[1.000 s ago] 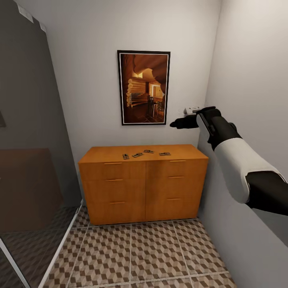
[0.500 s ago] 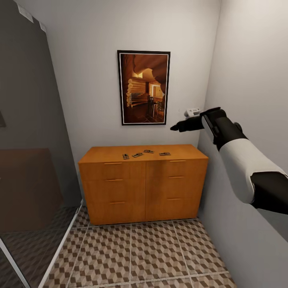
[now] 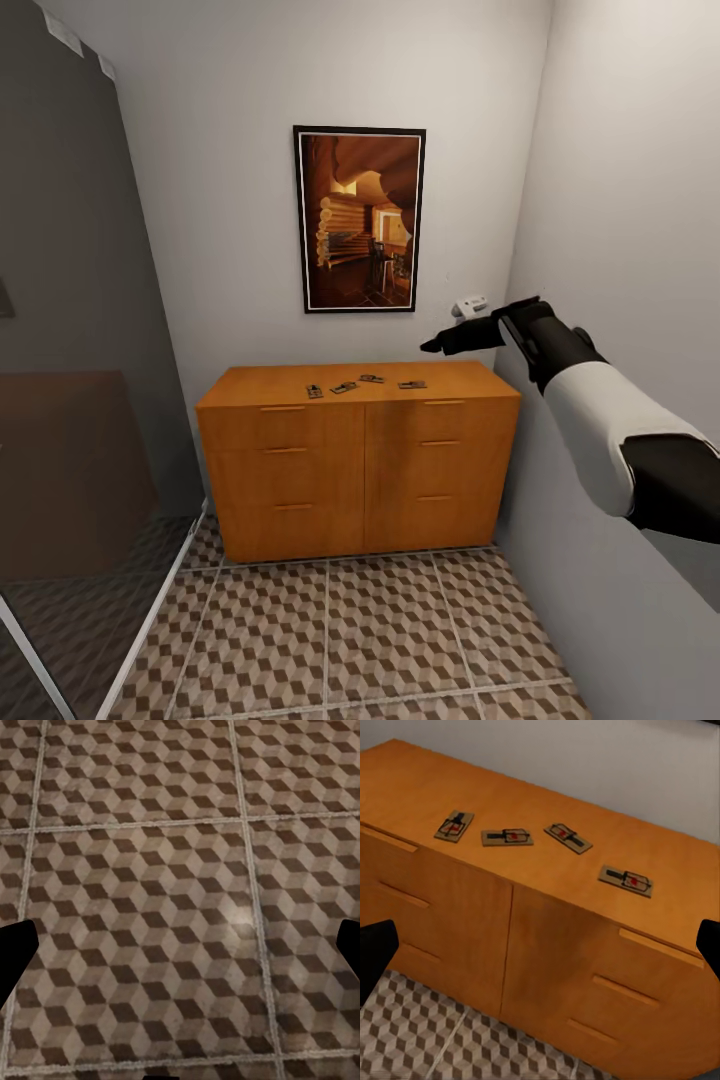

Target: Take the four mousetraps from the cabinet in the bathroom and place them on the bathroom floor. Make sure all four end up on the same floor surface, and ensure that at least two of them are either under or directly next to the same bathroom sink.

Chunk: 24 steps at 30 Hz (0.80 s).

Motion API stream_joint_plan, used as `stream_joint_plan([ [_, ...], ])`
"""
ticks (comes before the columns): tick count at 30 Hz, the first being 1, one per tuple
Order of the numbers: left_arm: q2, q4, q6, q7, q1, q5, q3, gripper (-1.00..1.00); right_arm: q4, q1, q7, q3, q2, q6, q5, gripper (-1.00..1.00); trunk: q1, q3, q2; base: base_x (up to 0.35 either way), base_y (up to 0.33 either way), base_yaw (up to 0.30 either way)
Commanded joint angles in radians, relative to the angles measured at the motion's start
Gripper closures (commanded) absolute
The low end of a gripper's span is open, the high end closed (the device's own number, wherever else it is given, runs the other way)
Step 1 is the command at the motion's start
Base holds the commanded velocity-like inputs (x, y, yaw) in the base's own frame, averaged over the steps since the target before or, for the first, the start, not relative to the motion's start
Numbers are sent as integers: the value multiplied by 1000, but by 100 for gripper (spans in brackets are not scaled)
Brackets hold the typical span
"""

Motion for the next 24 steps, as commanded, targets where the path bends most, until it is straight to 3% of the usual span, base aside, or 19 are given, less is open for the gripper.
stream_joint_plan([
  [1,0,1,-3,4,-1,-1,-1,-100,6,0,11,3,-1,-4,11,-100,0,-1,-1,0,0,0],
  [9,0,1,-4,4,-1,-1,-1,-100,55,1,22,4,-2,-26,24,-100,0,-1,-1,0,0,0],
  [15,0,1,-3,4,-1,-1,-1,-100,87,4,23,5,-2,-29,68,-100,0,-1,-1,16,0,0],
  [24,0,1,-3,4,-1,-1,-1,-100,150,6,23,5,-2,-73,84,-100,0,-5,-1,116,0,0],
])
